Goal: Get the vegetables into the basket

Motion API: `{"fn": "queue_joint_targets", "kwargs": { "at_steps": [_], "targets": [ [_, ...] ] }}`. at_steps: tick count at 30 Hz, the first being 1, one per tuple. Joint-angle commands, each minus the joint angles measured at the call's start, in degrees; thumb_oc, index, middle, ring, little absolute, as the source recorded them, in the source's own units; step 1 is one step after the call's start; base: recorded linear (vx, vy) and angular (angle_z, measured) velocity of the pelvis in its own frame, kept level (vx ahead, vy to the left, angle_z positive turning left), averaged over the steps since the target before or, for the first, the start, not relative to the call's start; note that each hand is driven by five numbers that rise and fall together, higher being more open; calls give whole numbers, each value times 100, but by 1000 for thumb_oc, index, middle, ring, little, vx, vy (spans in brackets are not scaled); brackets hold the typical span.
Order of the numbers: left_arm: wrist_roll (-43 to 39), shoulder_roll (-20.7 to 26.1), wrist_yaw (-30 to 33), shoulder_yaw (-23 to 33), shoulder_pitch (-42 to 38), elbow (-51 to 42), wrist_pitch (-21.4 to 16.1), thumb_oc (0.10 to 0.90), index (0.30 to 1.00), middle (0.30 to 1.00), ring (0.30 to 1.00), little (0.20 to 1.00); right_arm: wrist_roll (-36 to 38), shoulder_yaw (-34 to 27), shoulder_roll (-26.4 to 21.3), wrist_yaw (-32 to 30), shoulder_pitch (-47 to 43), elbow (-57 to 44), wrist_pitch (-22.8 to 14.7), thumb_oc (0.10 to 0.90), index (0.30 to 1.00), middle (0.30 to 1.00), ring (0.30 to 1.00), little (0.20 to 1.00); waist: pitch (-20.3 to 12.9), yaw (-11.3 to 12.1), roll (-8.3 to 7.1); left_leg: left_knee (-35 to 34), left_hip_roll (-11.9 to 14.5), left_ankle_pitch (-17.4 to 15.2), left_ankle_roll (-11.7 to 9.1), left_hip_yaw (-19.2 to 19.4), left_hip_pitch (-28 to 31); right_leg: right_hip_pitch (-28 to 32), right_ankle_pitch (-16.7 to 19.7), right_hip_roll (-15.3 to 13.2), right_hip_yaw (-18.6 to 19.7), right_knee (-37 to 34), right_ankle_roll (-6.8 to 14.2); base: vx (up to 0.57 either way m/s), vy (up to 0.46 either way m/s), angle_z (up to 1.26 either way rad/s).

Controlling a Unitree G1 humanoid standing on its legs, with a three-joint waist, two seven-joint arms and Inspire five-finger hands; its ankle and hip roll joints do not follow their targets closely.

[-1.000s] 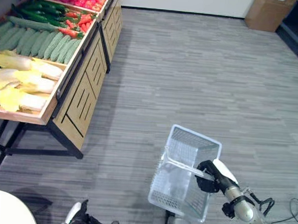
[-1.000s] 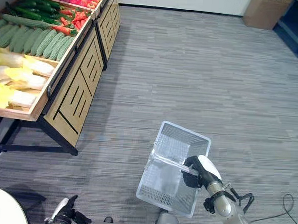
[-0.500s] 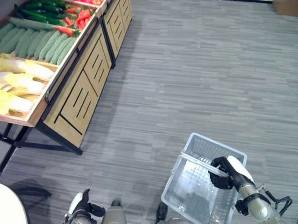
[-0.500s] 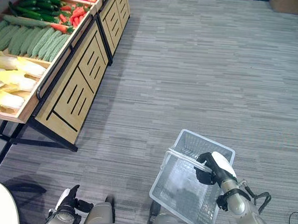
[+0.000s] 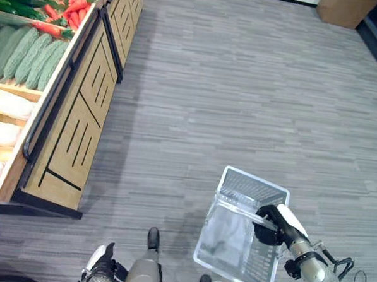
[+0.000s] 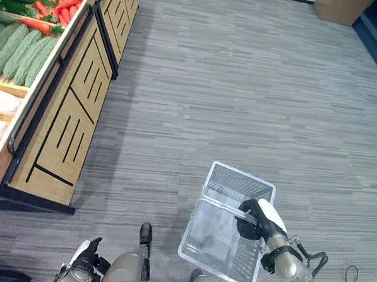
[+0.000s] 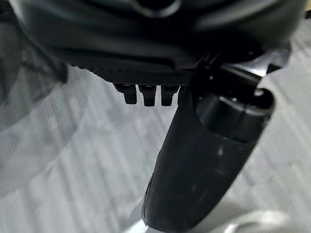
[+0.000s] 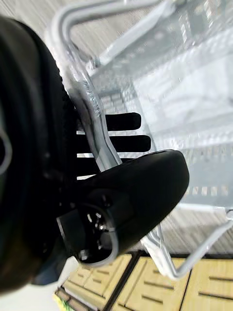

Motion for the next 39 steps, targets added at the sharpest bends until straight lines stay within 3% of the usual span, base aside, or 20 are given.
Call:
{"fn": "queue_joint_targets", "kwargs": {
  "at_steps": [1, 4, 7, 8, 9, 12, 13, 15, 17, 20, 22, 26, 28, 31, 33, 35, 36, 37, 38, 39],
  "targets": [
    [96, 101, 88, -57, 99, -127, -80, 900, 1000, 1000, 1000, 1000, 57, -247, -389, -360, -681, -677, -432, 400, 300, 300, 300, 300, -349, 240, -20, 150, 391, -87, -377, -44, -102, -393, 892, -149, 161, 407, 543, 93, 232, -16],
    [24, 165, 91, -27, 60, -83, -46, 900, 1000, 1000, 1000, 1000, 40, -108, -314, -335, -833, -627, -420, 400, 300, 300, 300, 300, -190, 162, 65, 78, 249, -344, -183, -85, 300, -1030, 1409, -144, 123, 1648, 563, 131, 240, -3],
    [-8, 176, 87, 33, 39, 14, -7, 900, 1000, 1000, 1000, 1000, 23, -94, -292, -306, -814, -632, -396, 400, 300, 300, 300, 300, -122, 93, 90, 65, 193, -473, -156, -142, 514, -1315, 1514, -182, -30, 1730, 496, 259, 106, 27],
    [-8, 167, 72, 37, -1, 95, -30, 900, 1000, 1000, 1000, 1000, 97, -105, -325, -268, -824, -710, -414, 400, 300, 300, 300, 300, -20, 11, 160, 98, 169, -626, -178, -305, 740, -1691, 1221, -111, -201, 1210, 368, 265, -5, 20],
    [-8, 164, 72, 38, -3, 100, -34, 900, 1000, 1000, 1000, 1000, 98, -103, -327, -268, -825, -709, -414, 400, 300, 300, 300, 300, -5, -5, 169, 102, 177, -642, -184, -323, 760, -1658, 1206, -106, -223, 1205, 365, 342, -28, 26],
    [-10, 132, 61, 7, -51, 123, -49, 900, 1000, 1000, 1000, 1000, 156, -93, -338, -333, -920, -702, -442, 400, 300, 300, 300, 300, 83, -121, 150, 211, 170, -891, -273, -517, 992, -1789, 1295, -163, -155, 84, 433, 217, -81, 57],
    [-10, 131, 61, 8, -52, 124, -50, 900, 1000, 1000, 1000, 1000, 156, -93, -339, -333, -921, -702, -442, 400, 300, 300, 300, 300, 90, -125, 154, 213, 174, -894, -274, -521, 999, -1775, 1298, -160, -161, 76, 433, 321, -136, 63],
    [38, 107, 31, 61, -53, 215, -34, 900, 1000, 1000, 1000, 1000, 128, -84, -364, -335, -919, -716, -440, 400, 300, 300, 300, 300, 79, -233, 120, 310, 211, -1160, -363, -749, 1262, -1976, 1645, -235, 196, -596, 593, 399, -155, 48],
    [39, 104, 29, 73, -30, 234, -37, 900, 1000, 1000, 1000, 1000, 102, -80, -391, -301, -899, -725, -418, 400, 300, 300, 300, 300, 55, -284, 97, 334, 211, -1282, -389, -928, 1427, -2009, 1731, -198, 431, -559, 636, 327, -135, 34],
    [74, 70, 16, 95, 30, 336, -9, 900, 1000, 1000, 1000, 1000, 89, -115, -495, -216, -829, -748, -418, 400, 300, 300, 300, 300, -68, -287, 108, 511, 303, -1445, -474, -1165, 1643, -1897, 1531, -32, 444, -353, 522, 349, -233, 86],
    [-29, 13, -7, 112, 78, 380, 15, 900, 1000, 1000, 1000, 1000, 217, -159, -629, -179, -824, -729, -432, 400, 300, 300, 300, 300, -166, -284, 223, 744, 601, -1336, -627, -1457, 1640, -1845, 1125, 241, 110, 9, 302, 392, -433, 79],
    [-200, -5, 78, 149, -42, 412, 26, 900, 1000, 1000, 1000, 1000, 309, -231, -739, -253, -806, -698, -467, 400, 300, 300, 300, 300, -196, -307, 266, 974, 784, -1081, -745, -1657, 1453, -1722, 849, 341, -192, 148, 154, 173, -265, 67],
    [-263, -28, 101, 160, -128, 398, 27, 900, 1000, 1000, 1000, 1000, 361, -242, -787, -287, -815, -665, -473, 400, 300, 300, 300, 300, -164, -315, 259, 1354, 803, -876, -802, -1413, 1205, -1571, 766, 306, -332, 91, 66, 113, -167, 40],
    [-282, -60, 142, 99, -185, 250, 20, 900, 1000, 1000, 1000, 1000, 432, -329, -792, -362, -738, -642, -445, 400, 300, 300, 300, 300, -43, -340, 206, 1672, 968, -566, -848, -537, 668, -1221, 684, 212, -691, -113, -20, 61, -151, 66],
    [-217, -63, 171, 41, -250, 227, 52, 900, 1000, 1000, 1000, 1000, 437, -380, -753, -418, -675, -608, -418, 400, 300, 300, 300, 300, -9, -373, 208, 1345, 1194, -492, -862, 141, 462, -1037, 670, 149, -992, -288, 20, 55, -92, 94],
    [-191, -67, 177, 9, -250, 167, 75, 900, 1000, 1000, 1000, 1000, 436, -423, -739, -441, -615, -622, -407, 400, 300, 300, 300, 300, 3, -374, 227, 1179, 1222, -491, -887, 357, 397, -951, 651, 117, -1110, -341, 51, 77, -7, 89],
    [-111, -90, 230, -22, -325, 227, 112, 900, 1000, 1000, 1000, 1000, 423, -442, -712, -466, -581, -642, -399, 400, 300, 300, 300, 300, -38, -378, 275, 843, 1279, -254, -949, 655, 138, -857, 630, 56, -1339, -405, 108, 105, 15, 65],
    [-111, -90, 230, -22, -325, 227, 112, 900, 1000, 1000, 1000, 1000, 423, -443, -713, -466, -580, -642, -398, 400, 300, 300, 300, 300, -37, -379, 274, 841, 1278, -253, -949, 654, 139, -856, 629, 56, -1341, -405, 108, 271, 92, 85],
    [-49, -80, 256, 13, -302, 247, 133, 900, 1000, 1000, 1000, 1000, 367, -477, -713, -460, -481, -689, -398, 400, 300, 300, 300, 300, -105, -349, 368, 319, 1404, 100, -1084, 738, 16, -671, 496, 56, -1442, -432, 202, 202, 124, 77],
    [-35, -73, 275, 24, -290, 274, 133, 900, 1000, 1000, 1000, 1000, 325, -455, -731, -458, -493, -680, -397, 400, 300, 300, 300, 300, -103, -304, 394, 234, 1458, 318, -1061, 762, -83, -646, 537, 49, -1496, -415, 179, 208, 121, 61]
  ]
}}
